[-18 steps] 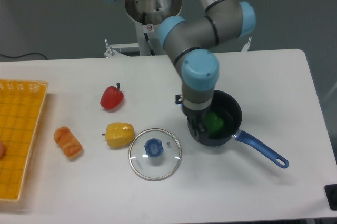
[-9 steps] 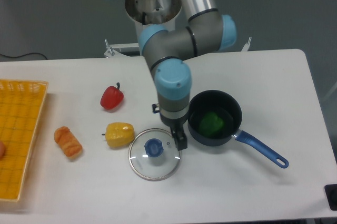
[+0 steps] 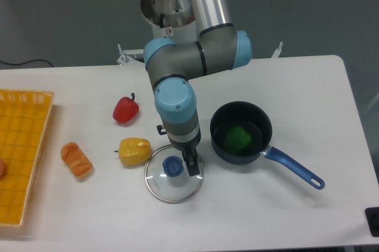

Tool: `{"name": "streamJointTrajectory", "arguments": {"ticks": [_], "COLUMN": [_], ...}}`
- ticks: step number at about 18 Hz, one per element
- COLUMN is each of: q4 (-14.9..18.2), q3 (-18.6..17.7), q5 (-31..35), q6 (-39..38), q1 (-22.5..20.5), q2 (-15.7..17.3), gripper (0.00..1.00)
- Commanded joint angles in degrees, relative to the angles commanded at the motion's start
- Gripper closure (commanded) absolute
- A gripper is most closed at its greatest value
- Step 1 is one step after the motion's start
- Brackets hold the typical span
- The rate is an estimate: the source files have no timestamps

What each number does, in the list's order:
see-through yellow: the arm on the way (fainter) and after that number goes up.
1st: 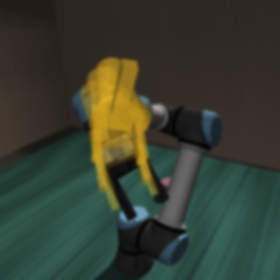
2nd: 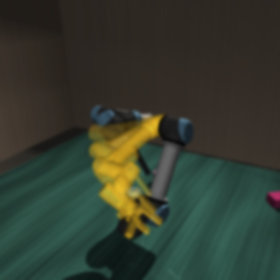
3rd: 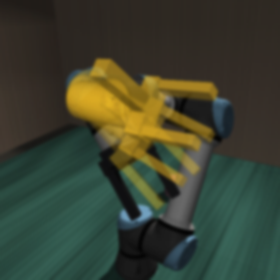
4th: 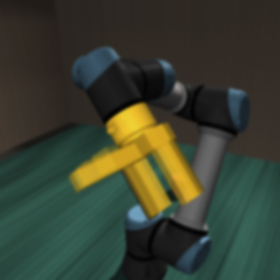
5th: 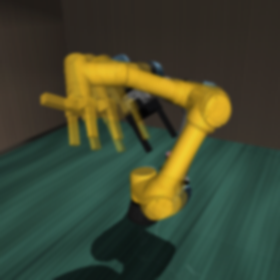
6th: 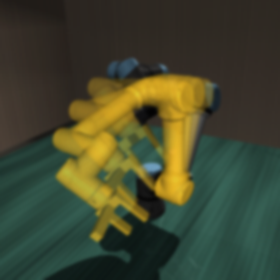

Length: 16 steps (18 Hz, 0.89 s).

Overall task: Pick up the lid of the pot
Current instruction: 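Lower the gripper onto the blue knob of the glass lid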

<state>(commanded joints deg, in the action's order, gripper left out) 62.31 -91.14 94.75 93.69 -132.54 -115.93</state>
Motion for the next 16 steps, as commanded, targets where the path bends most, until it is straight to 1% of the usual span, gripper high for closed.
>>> {"name": "streamJointTrajectory", "arguments": {"ticks": [9, 12, 16], "q4": [-0.2, -0.4, -1.1], "q3": [0.6, 1.8, 1.8], "q5": [0.1, 0.3, 0.9], "q6": [-0.3, -0.8, -0.8], "q1": [0.5, 1.8, 2.0], "q2": [-1.1, -2.5, -3.6], "gripper": [0.00, 0.00, 0.00]}}
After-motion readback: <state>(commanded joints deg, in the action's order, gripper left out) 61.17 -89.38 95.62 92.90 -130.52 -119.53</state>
